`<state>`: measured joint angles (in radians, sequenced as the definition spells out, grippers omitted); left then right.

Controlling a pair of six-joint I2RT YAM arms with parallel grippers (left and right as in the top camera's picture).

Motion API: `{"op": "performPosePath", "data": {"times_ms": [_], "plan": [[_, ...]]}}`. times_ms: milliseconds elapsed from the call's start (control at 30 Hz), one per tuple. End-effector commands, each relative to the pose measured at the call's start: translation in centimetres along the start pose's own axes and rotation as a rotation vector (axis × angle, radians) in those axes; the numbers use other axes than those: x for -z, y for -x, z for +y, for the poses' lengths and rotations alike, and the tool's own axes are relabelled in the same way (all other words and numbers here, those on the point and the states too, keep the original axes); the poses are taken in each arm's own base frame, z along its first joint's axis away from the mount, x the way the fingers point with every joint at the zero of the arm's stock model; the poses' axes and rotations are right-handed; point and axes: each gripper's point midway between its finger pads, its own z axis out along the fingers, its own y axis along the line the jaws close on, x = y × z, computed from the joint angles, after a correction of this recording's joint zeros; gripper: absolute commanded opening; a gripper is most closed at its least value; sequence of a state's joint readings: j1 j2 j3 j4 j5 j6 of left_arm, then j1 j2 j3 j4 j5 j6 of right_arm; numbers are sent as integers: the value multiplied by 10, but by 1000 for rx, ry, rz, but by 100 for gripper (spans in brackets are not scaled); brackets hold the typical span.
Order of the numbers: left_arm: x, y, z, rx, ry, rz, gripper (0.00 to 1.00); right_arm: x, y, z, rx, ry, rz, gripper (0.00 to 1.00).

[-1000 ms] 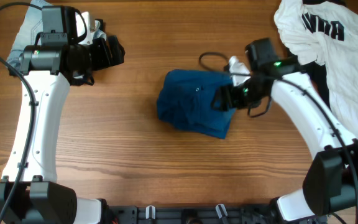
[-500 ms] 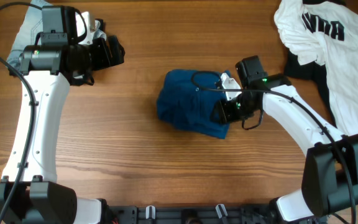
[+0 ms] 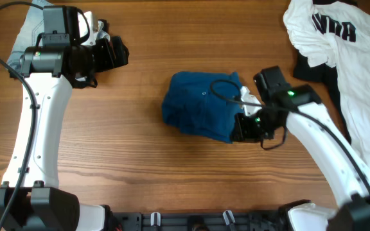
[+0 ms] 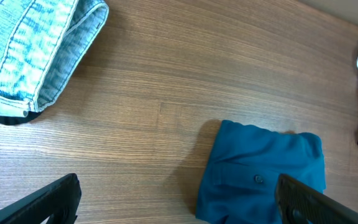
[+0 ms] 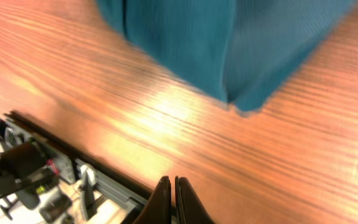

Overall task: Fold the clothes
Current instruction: 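Press and tuck the folded shirt's right side with the right gripper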

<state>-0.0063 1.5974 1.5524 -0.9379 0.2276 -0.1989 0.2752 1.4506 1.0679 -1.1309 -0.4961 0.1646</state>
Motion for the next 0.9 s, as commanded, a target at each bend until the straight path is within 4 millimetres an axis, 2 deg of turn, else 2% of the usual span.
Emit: {"op": "performPosePath", "data": {"times_ms": [0,33,67,100,133,167,200,300,400,467,567,600,667,700,800,867], "plan": [[-2,2,2,-17,12,-5,100,4,-12,-9,-82,-61,-12,4],[-2,2,2,-17,12,-5,100,0,-8,-12,-72,-66,-26,5],[-2,2,2,-17,12,-5,100,-4,-3,-12,-58,-61,-44,11],[-2,2,2,-17,12,-5,100,-10,5,-14,-29,-55,-76,26],[-2,2,2,-17,12,-5,100,-15,10,-14,-14,-50,-99,48],[-2,2,2,-17,12,-5,100,-22,18,-17,12,-49,-139,62],[-2,2,2,-17,12,-5,100,-27,22,-20,24,-51,-162,66],[-2,2,2,-17,12,-5,100,-37,35,-24,51,-47,-215,68],[-2,2,2,-16,12,-5,100,-51,42,-24,93,-37,-219,65],[-2,2,2,-16,12,-5,100,-67,44,-14,145,4,-190,61],[-2,2,2,-17,11,-5,100,-81,48,-10,171,10,-180,57],[-2,2,2,-16,11,-5,100,-86,47,-9,175,10,-170,47],[-2,2,2,-17,12,-4,100,-87,47,-12,144,-1,-164,13],[-2,2,2,-17,12,-4,100,-86,47,-11,135,0,-166,5],[-2,2,2,-17,12,-5,100,-75,46,-7,119,-2,-171,4],[-2,2,2,-17,12,-5,100,-61,44,0,106,0,-174,4]]}}
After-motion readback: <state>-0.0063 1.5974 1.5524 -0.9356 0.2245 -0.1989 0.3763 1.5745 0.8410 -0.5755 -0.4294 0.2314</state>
